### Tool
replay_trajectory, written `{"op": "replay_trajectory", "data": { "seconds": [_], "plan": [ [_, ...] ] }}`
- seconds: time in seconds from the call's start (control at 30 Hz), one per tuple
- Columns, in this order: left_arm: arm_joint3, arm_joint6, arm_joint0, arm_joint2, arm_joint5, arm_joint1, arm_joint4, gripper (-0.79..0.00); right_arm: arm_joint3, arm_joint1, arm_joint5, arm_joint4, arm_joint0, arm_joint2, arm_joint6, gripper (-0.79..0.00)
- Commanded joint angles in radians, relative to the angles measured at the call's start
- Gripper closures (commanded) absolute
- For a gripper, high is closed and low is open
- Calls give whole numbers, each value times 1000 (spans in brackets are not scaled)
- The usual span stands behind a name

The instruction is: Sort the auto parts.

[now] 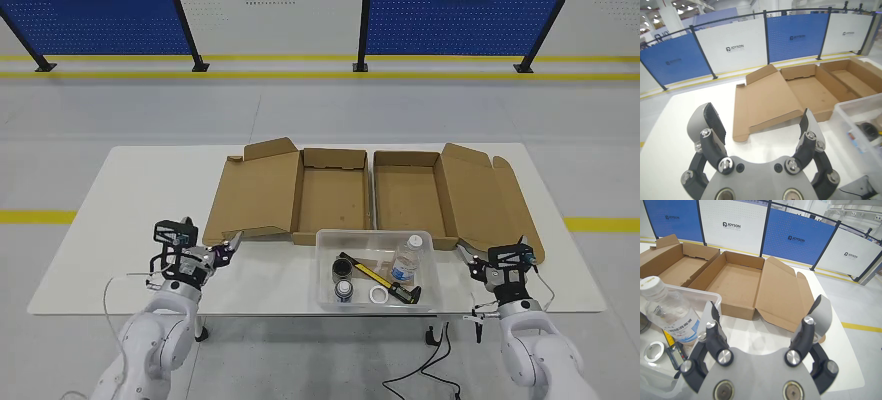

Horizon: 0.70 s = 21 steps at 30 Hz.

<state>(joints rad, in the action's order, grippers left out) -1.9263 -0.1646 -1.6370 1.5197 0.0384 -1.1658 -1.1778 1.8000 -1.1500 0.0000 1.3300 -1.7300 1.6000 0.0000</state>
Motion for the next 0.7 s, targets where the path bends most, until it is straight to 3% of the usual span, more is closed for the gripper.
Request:
{"op": "replay_trajectory", "data": {
  "seconds": [0.0, 0.33, 0.67],
  "plan": [
    [-51, -95, 33, -26, 12, -1, 49, -785, 0, 0, 0, 0, 0, 0, 0, -785],
    [-180, -481, 166, -219, 0, -15, 112, -785, 0, 0, 0, 0, 0, 0, 0, -785],
    [-177, -639, 232, -384, -29, -32, 156, -785, 0, 0, 0, 0, 0, 0, 0, -785]
  ]
}}
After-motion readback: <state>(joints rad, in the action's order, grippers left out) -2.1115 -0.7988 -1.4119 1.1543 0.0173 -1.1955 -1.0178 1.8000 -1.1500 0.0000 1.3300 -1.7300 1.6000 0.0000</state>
